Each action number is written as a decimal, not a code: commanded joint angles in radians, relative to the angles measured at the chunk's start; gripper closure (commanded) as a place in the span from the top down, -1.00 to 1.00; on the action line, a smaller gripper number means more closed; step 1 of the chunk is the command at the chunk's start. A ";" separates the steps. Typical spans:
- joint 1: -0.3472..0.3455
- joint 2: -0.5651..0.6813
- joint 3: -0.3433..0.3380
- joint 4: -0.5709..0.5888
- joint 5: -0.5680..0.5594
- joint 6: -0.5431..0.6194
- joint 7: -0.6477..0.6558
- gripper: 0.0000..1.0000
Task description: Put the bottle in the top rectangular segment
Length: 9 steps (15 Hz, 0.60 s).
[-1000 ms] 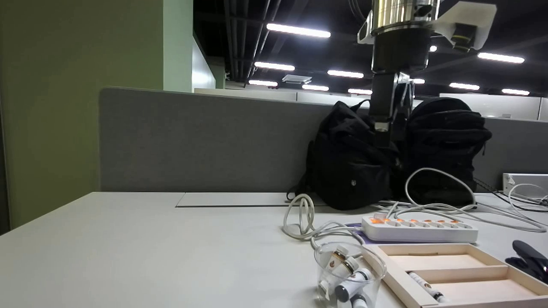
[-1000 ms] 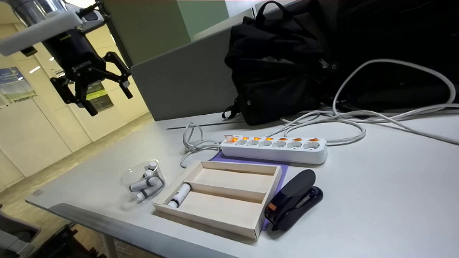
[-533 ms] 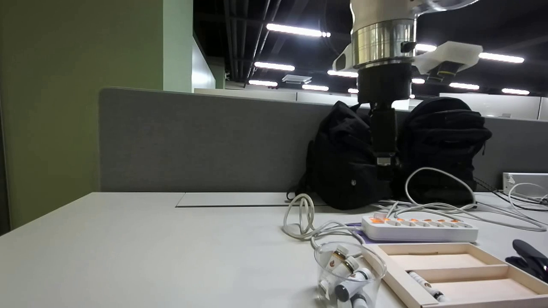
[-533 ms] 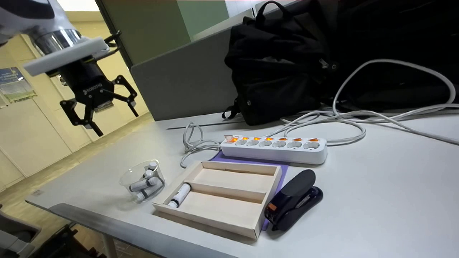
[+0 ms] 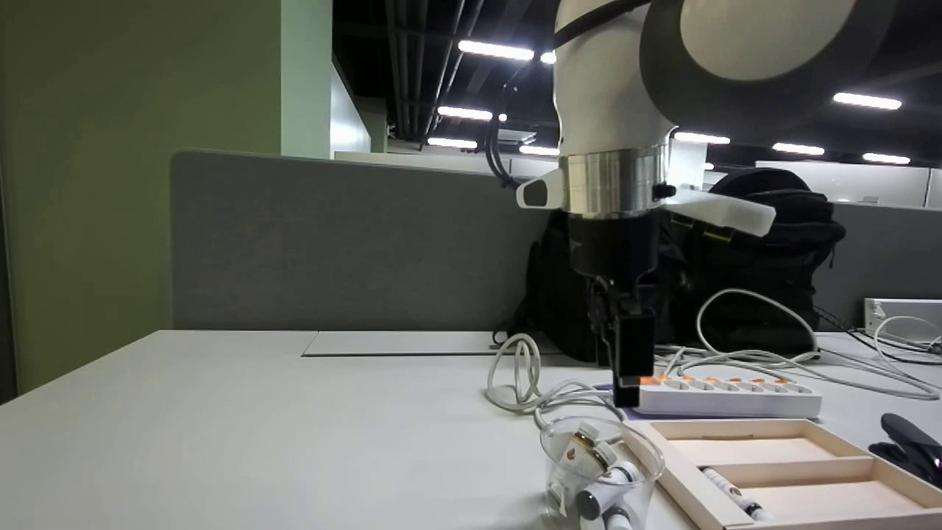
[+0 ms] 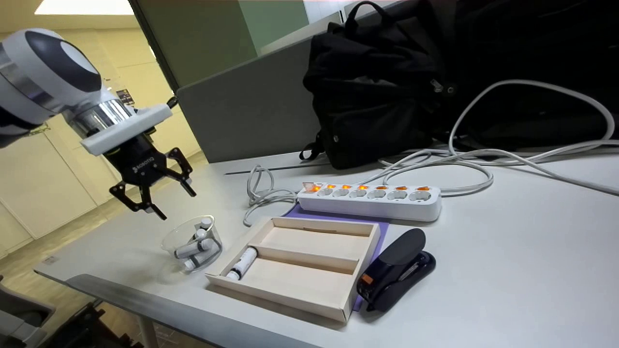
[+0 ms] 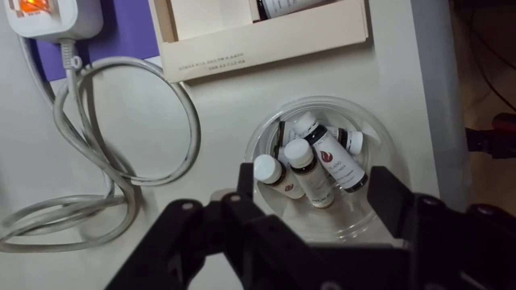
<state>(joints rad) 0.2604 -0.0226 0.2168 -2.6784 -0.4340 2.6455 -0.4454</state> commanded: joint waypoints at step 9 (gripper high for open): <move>0.010 0.216 -0.039 0.053 -0.189 0.098 0.116 0.37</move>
<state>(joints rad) 0.2608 0.1346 0.2049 -2.6587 -0.5519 2.7187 -0.4090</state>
